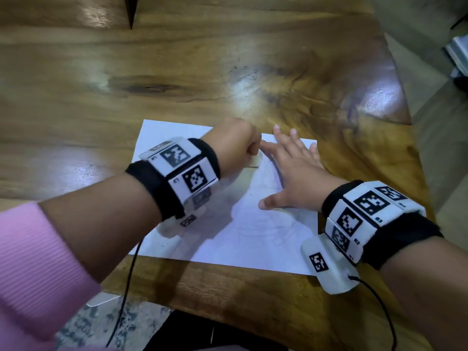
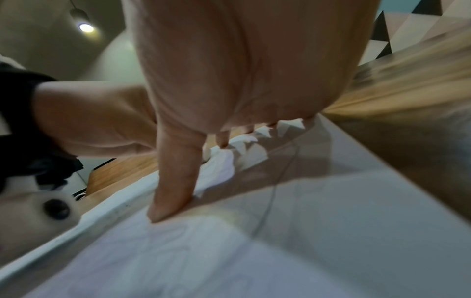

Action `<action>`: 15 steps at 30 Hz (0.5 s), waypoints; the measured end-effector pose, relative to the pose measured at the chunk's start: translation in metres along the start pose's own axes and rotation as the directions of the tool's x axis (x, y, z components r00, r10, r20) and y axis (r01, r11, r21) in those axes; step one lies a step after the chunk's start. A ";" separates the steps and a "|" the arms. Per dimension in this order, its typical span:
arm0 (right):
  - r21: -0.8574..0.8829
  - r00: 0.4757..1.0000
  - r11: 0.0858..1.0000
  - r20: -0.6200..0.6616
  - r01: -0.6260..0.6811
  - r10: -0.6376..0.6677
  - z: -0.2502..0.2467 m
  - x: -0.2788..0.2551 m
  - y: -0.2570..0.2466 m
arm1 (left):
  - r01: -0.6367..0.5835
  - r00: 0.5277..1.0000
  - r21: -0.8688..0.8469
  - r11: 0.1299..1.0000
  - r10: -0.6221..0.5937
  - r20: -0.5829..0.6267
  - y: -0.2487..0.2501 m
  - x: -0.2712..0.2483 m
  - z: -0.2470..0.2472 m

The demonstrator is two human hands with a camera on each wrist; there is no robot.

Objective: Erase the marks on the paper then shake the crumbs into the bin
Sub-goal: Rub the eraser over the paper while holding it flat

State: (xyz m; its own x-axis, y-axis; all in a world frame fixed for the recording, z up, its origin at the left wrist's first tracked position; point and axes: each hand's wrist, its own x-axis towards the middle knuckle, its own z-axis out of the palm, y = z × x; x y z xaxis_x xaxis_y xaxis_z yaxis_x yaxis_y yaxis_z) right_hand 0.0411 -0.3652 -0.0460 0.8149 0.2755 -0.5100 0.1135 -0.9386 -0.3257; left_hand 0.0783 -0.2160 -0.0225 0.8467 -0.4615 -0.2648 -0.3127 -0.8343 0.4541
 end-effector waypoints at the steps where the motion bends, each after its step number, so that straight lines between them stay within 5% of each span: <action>1: -0.001 1.000 1.000 0.001 -0.001 0.001 0.000 0.000 0.000 | 0.006 1.000 0.002 1.000 -0.006 -0.013 0.001 0.000 0.000; 7: -0.002 1.000 1.000 0.000 0.001 -0.001 0.001 0.000 0.001 | -0.183 0.964 0.033 0.983 0.173 0.204 -0.012 -0.045 0.013; 12: 0.002 1.000 1.000 -0.002 0.007 -0.007 0.001 -0.001 0.001 | -0.050 0.999 0.007 0.999 0.050 -0.001 -0.015 -0.017 0.002; 15: -0.003 1.000 1.000 0.004 0.007 -0.007 0.000 0.000 0.001 | -0.102 0.993 0.032 0.994 0.099 0.066 -0.017 -0.031 0.006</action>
State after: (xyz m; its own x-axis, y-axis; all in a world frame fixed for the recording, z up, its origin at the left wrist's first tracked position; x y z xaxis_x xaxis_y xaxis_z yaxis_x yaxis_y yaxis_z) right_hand 0.0406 -0.3662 -0.0465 0.8118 0.2830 -0.5108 0.1213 -0.9374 -0.3265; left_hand 0.0551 -0.1893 -0.0271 0.7811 -0.5611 -0.2740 -0.4108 -0.7922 0.4513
